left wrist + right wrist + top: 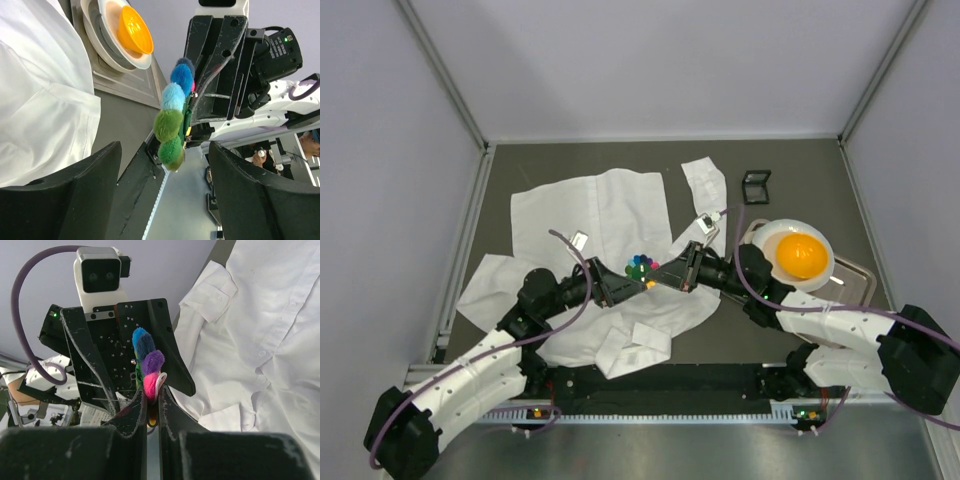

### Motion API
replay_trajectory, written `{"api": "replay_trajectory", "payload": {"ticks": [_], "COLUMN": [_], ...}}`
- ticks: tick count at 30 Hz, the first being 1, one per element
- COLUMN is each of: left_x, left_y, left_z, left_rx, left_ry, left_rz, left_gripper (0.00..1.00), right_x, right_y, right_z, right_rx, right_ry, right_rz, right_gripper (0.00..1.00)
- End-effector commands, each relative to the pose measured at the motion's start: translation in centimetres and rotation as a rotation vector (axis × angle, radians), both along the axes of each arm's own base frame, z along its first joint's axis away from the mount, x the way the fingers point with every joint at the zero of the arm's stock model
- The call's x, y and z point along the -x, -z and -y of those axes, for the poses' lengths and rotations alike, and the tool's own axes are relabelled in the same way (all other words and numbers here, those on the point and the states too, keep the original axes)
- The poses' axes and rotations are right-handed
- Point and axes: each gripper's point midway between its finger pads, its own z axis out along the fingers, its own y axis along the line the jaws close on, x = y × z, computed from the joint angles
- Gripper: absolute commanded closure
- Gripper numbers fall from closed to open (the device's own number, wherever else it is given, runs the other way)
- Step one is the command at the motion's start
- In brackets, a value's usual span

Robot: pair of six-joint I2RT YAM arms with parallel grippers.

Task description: Remove the brooch from the garment

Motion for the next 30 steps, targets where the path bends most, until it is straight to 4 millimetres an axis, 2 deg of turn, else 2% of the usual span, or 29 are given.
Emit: {"api": "replay_trajectory", "payload": {"ticks": [1,4,9,15,20,30], "left_x": [0.6,0.6,0.6,0.4,0.1,-0.1], "left_y": [-2.2,-2.6,-2.1,-3.2,-2.9,-2.7], "left_z": [0.4,0.3,0.3,0.4,0.5,0.2], "left_rx": [0.021,0.032,0.033,0.056,0.053,0.072], "left_ry": [0.050,0.050,0.046,0.045,0.036,0.008], "left_rz": [0.102,0.113,0.087,0.107,0.095,0.079], "left_gripper": [0.25,0.25,0.26,0.26,0.26,0.33], "right_x": [-0.6,-0.6,-0.6,-0.5,-0.3,0.2], "right_y": [-3.4,-3.3,-3.5,-3.1,-3.3,-2.8], "right_z": [-0.3,-0.3,-0.4,-0.5,-0.6,-0.5], "right_rx": [-0.073,-0.071,-0.073,-0.063,-0.062,-0.046], "right_ry": [0.004,0.005,0.001,-0.013,-0.025,-0.052], "right_rz": [0.061,0.059,0.065,0.071,0.085,0.104], "right_gripper": [1.00,1.00,1.00,1.00,1.00,1.00]}}
